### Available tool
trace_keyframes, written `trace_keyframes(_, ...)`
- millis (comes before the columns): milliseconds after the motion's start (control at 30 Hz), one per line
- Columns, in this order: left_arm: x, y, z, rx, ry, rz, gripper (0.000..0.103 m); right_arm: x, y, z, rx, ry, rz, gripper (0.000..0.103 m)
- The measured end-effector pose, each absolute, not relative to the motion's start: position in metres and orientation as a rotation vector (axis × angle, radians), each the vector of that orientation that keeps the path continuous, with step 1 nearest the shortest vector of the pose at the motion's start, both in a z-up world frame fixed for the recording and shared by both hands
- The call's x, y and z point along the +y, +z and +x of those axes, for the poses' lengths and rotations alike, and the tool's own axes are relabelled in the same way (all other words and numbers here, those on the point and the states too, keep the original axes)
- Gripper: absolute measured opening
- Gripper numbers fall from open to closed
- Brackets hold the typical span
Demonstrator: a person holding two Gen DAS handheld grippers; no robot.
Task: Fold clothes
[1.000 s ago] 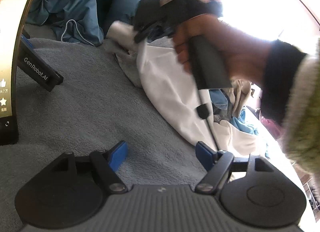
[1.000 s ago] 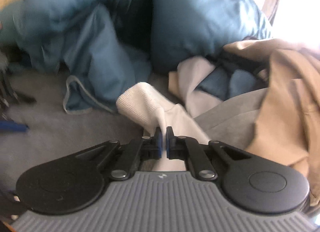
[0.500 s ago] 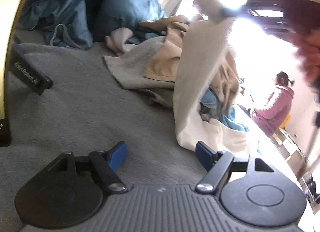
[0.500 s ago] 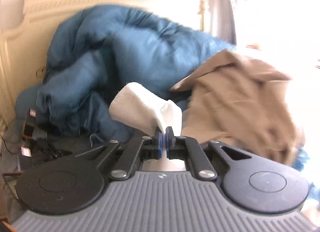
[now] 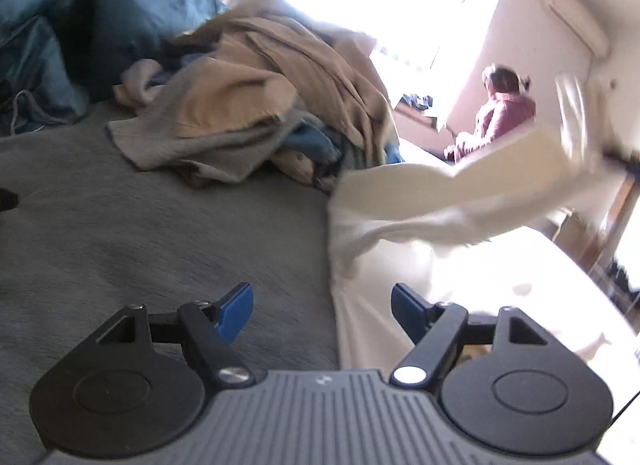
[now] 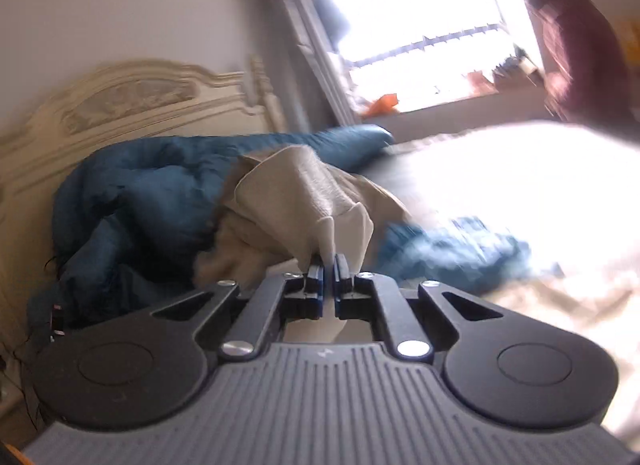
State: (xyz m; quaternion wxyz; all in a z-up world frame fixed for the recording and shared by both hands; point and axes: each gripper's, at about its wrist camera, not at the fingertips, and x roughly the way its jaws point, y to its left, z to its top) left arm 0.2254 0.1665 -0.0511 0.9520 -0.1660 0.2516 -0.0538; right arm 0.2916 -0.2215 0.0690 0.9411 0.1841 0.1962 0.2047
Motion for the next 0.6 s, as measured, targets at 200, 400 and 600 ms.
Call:
trace_keyframes(200,0.146,-0.050,0.230,0.543,-0.126,-0.257,0.076,-0.316,-0.053,0.286,0.659,0.229,0.777,0.015)
trace_keyframes(400,0.119,-0.039,0.257,0.567,-0.089,-0.049,0.077,-0.336,-0.045,0.279,0.604,0.230,0.819,0.049)
trace_keyframes(600,0.103,-0.048,0.296,0.583,-0.019,0.030,0.076,-0.342,-0.040,0.309,0.691,0.175,0.770,0.055)
